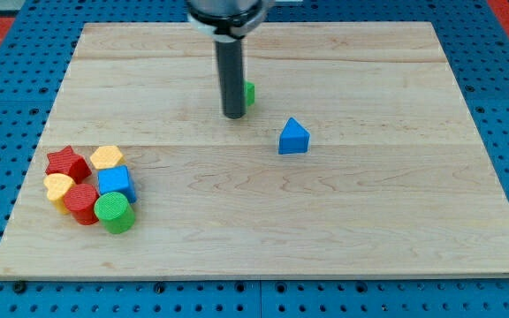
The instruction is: Slide the green circle towards the bottom right
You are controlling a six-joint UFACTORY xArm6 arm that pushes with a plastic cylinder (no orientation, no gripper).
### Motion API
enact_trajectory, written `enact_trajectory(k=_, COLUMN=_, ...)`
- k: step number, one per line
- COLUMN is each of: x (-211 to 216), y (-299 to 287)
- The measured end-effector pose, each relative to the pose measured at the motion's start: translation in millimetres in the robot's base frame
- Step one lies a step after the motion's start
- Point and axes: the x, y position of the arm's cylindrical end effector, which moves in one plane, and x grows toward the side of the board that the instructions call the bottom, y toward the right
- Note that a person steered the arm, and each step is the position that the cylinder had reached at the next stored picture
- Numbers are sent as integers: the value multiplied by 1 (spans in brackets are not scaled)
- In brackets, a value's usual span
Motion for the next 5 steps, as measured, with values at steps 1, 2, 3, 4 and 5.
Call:
enact_trajectory(k=1, x=52, y=-18)
enact_trajectory(k=2, x=103, y=-64)
enact_trajectory(k=3, x=185, y=-86)
enact_trajectory(k=4, x=230, y=-135)
enact_trajectory(k=5, x=215, y=-220)
